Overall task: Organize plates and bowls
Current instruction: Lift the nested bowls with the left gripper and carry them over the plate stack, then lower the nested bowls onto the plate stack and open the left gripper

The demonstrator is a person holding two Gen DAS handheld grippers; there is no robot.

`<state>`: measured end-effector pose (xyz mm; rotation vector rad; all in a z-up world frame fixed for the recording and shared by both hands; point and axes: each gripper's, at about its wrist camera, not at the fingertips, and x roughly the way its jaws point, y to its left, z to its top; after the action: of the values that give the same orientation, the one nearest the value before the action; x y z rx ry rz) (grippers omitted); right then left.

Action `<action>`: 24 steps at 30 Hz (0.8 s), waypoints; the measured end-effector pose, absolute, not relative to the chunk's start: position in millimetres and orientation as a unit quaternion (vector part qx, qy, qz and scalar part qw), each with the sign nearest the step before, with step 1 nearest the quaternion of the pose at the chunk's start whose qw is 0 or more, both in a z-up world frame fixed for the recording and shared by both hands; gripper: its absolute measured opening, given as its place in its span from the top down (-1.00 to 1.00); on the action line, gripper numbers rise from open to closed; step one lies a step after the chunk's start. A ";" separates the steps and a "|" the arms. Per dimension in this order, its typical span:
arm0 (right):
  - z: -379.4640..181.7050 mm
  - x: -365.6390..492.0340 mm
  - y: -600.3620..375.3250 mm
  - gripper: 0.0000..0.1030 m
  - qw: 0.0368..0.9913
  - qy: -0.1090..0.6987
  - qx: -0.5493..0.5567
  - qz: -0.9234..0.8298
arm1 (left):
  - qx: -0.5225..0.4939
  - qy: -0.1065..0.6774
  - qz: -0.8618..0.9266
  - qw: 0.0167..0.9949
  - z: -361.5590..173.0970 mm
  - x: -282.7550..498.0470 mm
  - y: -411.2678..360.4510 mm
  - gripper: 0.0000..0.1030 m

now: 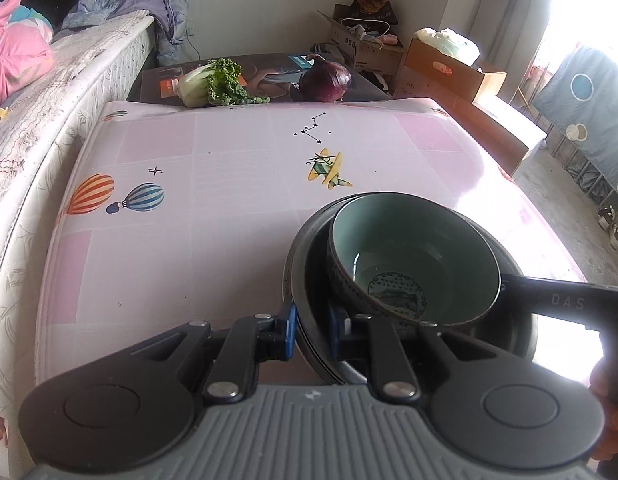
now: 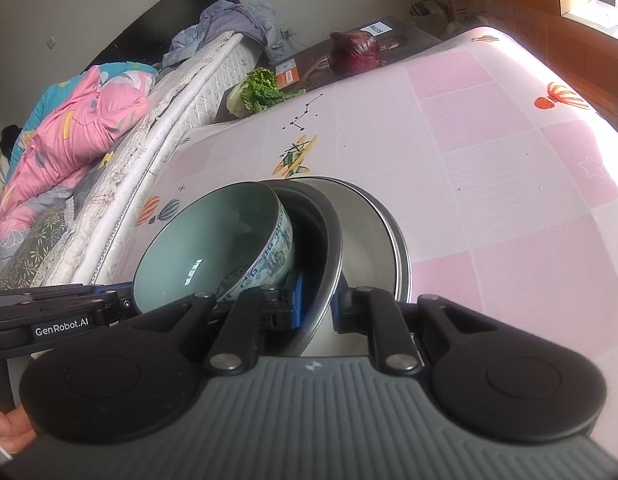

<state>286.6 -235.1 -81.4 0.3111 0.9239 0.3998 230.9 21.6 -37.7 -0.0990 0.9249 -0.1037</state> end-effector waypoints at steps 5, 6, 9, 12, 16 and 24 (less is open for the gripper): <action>-84.2 288.7 -233.8 0.75 0.872 0.430 0.141 0.187 | -0.043 0.442 -0.052 0.895 -39.9 230.4 21.2 0.69; -83.2 290.6 -233.1 0.75 0.874 0.428 0.138 0.186 | -0.043 0.440 -0.052 0.896 -39.8 230.5 21.4 0.69; -81.9 293.6 -231.7 0.71 0.880 0.422 0.123 0.178 | -0.038 0.426 -0.054 0.902 -36.3 228.1 20.3 0.69; -82.4 295.9 -233.4 0.65 0.885 0.419 0.117 0.167 | -0.035 0.419 -0.052 0.906 -33.2 227.2 20.1 0.62; -75.9 296.9 -241.0 0.41 0.893 0.403 0.125 0.159 | -0.034 0.413 -0.048 0.909 -29.7 224.1 21.6 0.44; -49.2 277.1 -261.6 -0.06 0.915 0.366 0.112 0.128 | -0.041 0.392 -0.046 0.918 -15.1 202.2 28.2 -0.23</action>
<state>277.1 -261.6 -49.2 0.2306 0.7532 0.2632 202.2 28.2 -15.1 -0.0852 0.8060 -0.0944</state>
